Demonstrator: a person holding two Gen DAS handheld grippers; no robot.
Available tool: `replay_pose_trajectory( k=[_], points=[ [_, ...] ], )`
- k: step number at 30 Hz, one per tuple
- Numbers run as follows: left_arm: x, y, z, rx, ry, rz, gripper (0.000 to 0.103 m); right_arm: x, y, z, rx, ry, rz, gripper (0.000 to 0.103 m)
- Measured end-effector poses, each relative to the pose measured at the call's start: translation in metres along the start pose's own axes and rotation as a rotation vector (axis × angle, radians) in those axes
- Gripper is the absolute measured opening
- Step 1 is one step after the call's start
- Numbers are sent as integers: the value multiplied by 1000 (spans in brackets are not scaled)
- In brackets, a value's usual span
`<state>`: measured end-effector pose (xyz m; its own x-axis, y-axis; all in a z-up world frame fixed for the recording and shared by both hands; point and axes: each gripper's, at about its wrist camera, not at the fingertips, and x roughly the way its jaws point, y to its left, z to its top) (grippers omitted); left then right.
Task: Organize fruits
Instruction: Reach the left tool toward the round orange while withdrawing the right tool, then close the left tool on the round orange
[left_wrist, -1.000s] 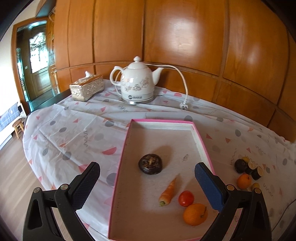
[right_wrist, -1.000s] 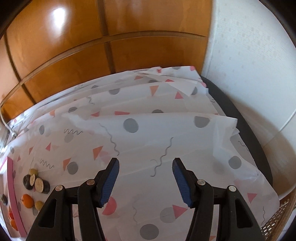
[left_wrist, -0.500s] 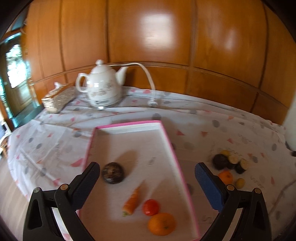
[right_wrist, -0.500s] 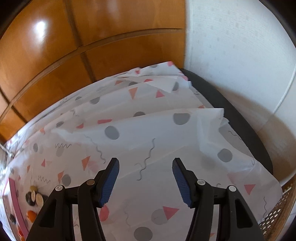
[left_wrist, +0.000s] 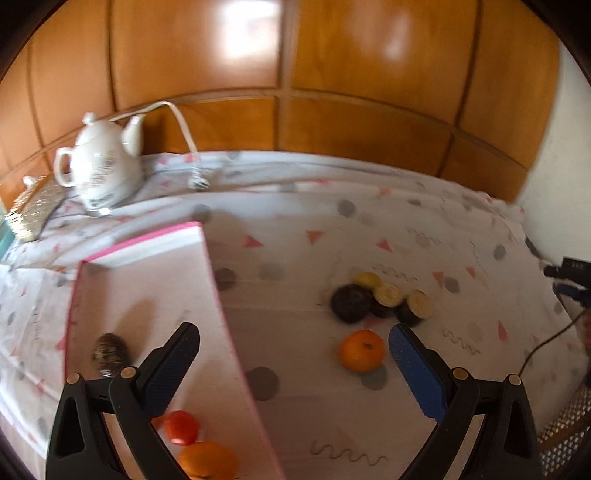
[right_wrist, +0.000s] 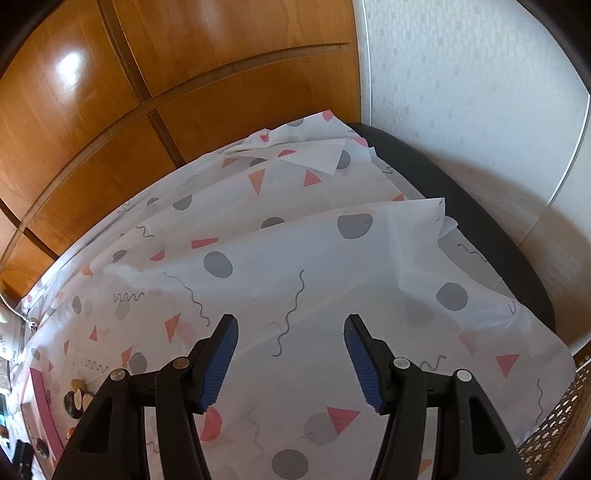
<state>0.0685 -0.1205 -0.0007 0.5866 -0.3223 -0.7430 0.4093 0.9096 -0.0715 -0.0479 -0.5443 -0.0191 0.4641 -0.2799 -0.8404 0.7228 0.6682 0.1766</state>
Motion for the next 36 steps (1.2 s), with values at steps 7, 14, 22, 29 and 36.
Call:
replay_pose_trajectory(
  k=[7, 14, 22, 29, 36],
  points=[
    [29, -18, 7, 35, 58, -48, 97, 0, 1, 1, -4, -1, 16, 61],
    [62, -30, 11, 103, 169, -121, 80, 1, 1, 1, -3, 9, 24, 61],
    [66, -48, -5, 248, 215, -169, 78, 4, 4, 0, -11, 18, 28, 61],
    [86, -40, -9, 180, 255, -157, 61, 5, 4, -1, -17, 27, 25, 61],
    [78, -32, -14, 94, 208, -145, 40, 8, 5, -1, -27, 37, 10, 61]
  ],
)
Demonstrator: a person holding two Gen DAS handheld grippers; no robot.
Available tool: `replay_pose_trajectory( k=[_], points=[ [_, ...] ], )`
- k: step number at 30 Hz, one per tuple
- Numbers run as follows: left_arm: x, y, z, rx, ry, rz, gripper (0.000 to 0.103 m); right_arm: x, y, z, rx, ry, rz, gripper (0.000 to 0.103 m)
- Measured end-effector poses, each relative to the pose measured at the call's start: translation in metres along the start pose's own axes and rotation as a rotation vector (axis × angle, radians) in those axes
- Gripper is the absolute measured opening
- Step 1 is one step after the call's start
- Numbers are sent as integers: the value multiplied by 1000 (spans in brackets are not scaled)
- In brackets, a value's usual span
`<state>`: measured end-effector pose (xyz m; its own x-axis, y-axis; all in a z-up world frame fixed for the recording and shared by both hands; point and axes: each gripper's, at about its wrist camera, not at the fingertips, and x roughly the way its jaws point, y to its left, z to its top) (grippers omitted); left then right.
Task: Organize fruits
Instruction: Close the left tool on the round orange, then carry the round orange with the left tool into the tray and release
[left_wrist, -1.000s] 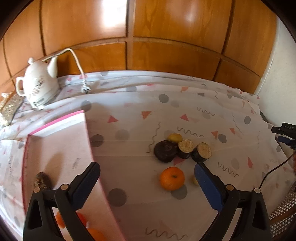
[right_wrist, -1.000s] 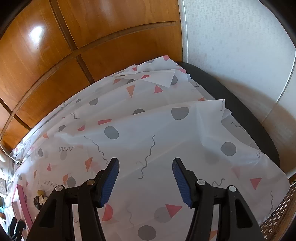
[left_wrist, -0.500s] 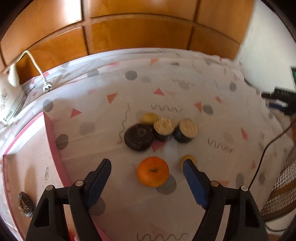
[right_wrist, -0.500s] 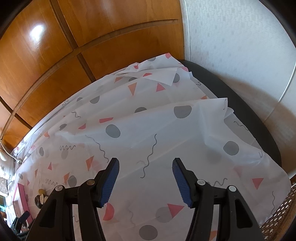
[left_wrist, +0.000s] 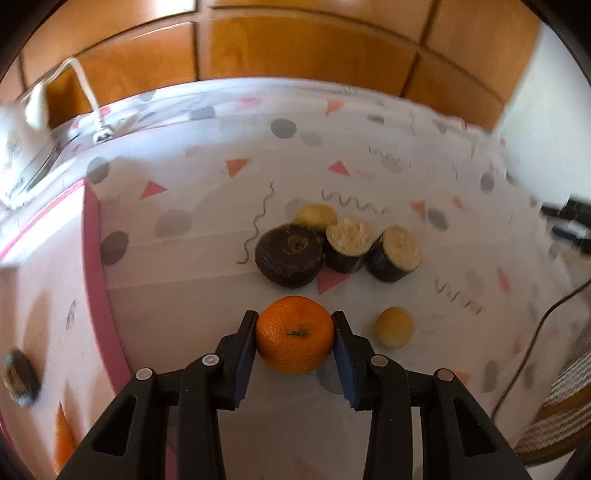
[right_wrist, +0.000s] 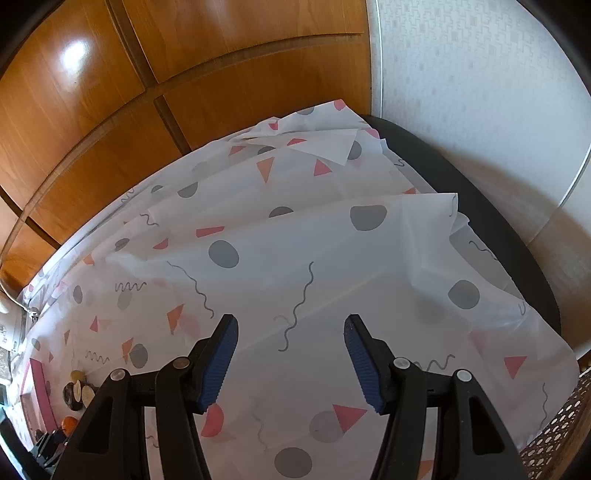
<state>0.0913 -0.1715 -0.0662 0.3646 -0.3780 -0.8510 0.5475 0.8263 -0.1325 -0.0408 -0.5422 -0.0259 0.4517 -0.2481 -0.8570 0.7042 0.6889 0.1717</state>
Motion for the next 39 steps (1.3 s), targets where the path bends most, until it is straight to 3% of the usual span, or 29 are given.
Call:
replay_pose_trajectory(
  k=[15, 27, 39],
  points=[
    [-101, 58, -25, -199, -271, 205, 40, 1, -4, -1, 7, -3, -43, 61],
    [-132, 125, -68, -369, -300, 341, 40, 3, 1, -4, -28, -1, -74, 61],
    [-132, 161, -98, -479, -282, 397, 40, 3, 9, -8, -64, -8, -76, 61]
  ],
)
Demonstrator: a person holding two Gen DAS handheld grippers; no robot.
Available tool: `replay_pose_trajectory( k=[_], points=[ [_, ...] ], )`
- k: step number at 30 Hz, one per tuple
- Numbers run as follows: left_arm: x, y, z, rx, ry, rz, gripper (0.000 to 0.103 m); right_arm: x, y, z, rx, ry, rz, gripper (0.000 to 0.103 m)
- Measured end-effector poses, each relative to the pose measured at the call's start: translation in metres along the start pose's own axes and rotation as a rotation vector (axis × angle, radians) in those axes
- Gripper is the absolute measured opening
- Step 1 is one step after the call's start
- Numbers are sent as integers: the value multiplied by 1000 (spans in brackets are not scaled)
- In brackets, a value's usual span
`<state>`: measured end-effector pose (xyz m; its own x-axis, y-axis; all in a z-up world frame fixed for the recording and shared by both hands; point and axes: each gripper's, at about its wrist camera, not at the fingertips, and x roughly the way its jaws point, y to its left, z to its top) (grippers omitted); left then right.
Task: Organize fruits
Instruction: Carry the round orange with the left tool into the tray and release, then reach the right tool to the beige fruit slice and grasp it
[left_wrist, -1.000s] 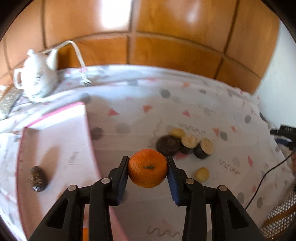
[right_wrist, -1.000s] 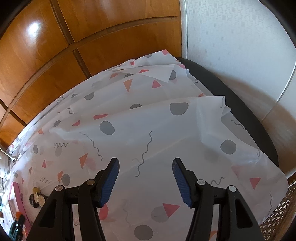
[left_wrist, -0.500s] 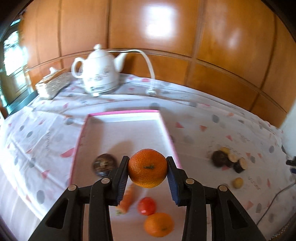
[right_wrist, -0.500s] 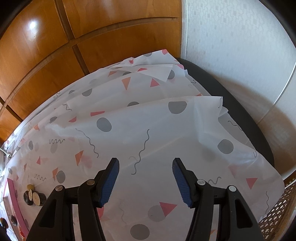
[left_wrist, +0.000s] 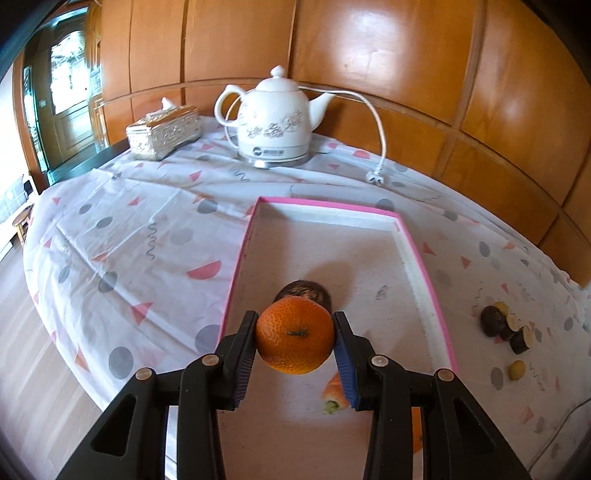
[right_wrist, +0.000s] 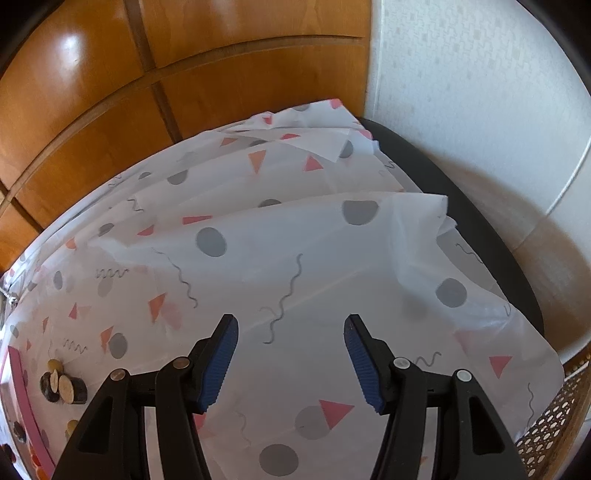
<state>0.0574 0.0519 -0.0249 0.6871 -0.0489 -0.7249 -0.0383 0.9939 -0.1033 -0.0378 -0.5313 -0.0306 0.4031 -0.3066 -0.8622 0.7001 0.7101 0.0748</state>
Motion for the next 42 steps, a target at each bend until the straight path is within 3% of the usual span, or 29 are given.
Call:
replay_pose_trajectory(
  k=[7, 11, 17, 21, 24, 32, 37, 42],
  points=[
    [5, 7, -5, -25, 14, 25, 41, -3, 12, -2, -63, -23, -9, 61],
    [-3, 5, -4, -22, -25, 42, 60, -2, 10, -1, -50, -15, -5, 61],
    [-13, 5, -1, -27, -64, 51, 66, -1, 11, -2, -52, -14, -5, 61],
    [-26, 9, -1, -52, -117, 86, 83, -2, 12, -2, -49, -16, -4, 61],
    [-33, 13, -1, -65, -142, 103, 86, -2, 12, -3, -46, -17, -1, 61],
    [-47, 23, -3, -86, -176, 117, 91, -14, 32, -6, -131, -65, 89, 61],
    [-60, 30, -5, -98, -215, 124, 98, -15, 51, -11, -205, -59, 158, 61],
    [-62, 41, -10, -113, -207, 124, 99, -15, 74, -23, -309, -39, 215, 61]
  ],
)
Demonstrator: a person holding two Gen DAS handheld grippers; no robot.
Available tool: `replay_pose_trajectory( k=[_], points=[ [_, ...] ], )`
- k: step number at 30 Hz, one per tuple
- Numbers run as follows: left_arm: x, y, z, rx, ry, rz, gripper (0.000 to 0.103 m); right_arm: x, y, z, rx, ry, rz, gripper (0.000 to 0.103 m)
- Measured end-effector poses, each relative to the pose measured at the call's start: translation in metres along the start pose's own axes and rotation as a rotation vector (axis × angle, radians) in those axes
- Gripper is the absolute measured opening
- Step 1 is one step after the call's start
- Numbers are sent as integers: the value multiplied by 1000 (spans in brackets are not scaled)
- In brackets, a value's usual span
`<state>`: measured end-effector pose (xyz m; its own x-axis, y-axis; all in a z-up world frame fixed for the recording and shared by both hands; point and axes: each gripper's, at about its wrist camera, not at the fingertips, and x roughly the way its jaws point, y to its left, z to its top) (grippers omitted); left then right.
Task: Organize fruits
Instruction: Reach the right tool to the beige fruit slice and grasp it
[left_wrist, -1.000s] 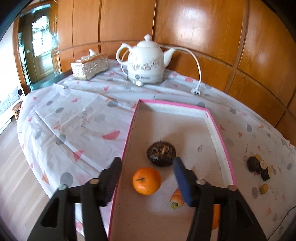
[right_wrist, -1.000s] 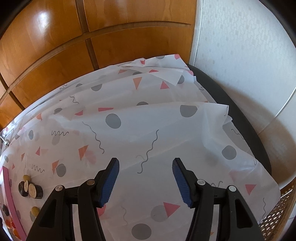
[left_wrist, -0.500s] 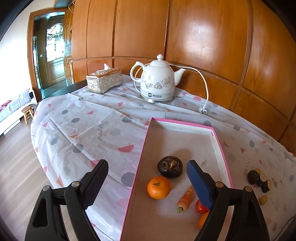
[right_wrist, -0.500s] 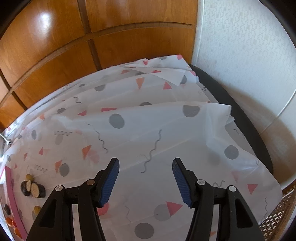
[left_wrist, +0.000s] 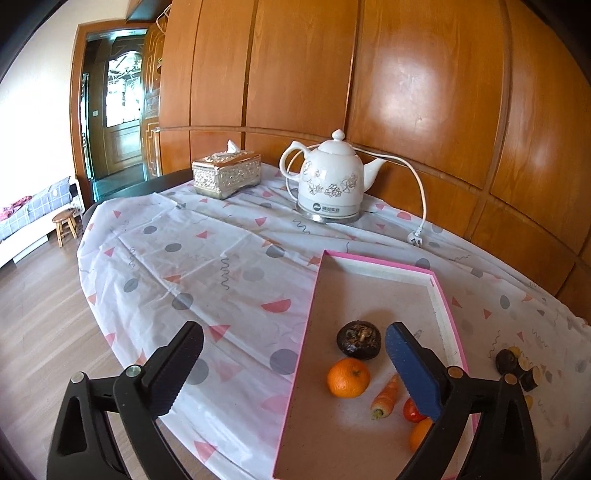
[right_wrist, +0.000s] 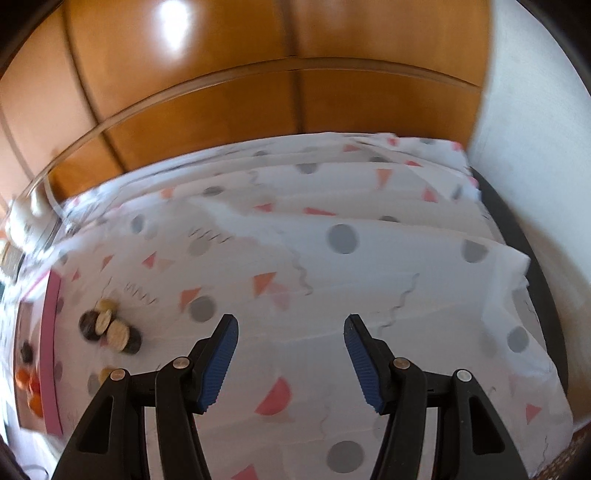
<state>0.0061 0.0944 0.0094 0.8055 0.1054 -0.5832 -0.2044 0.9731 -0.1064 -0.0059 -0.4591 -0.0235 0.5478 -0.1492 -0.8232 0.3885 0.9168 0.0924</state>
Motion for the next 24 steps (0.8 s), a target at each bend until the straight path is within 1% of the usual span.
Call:
replay_pose_trajectory(
  k=[3, 6, 13, 17, 24],
  points=[
    [2, 8, -2, -25, 12, 4, 99, 2, 17, -5, -76, 11, 14, 61],
    [4, 15, -3, -45, 21, 12, 99, 7, 30, -10, -132, 35, 6, 61],
    [10, 24, -6, -93, 54, 11, 100, 12, 44, -17, -178, 84, 15, 61],
    [13, 27, -8, -103, 69, 17, 100, 12, 61, -22, -208, 98, 44, 61],
    [17, 34, -9, -126, 78, 25, 100, 14, 98, -28, -241, 105, 125, 61]
  ],
)
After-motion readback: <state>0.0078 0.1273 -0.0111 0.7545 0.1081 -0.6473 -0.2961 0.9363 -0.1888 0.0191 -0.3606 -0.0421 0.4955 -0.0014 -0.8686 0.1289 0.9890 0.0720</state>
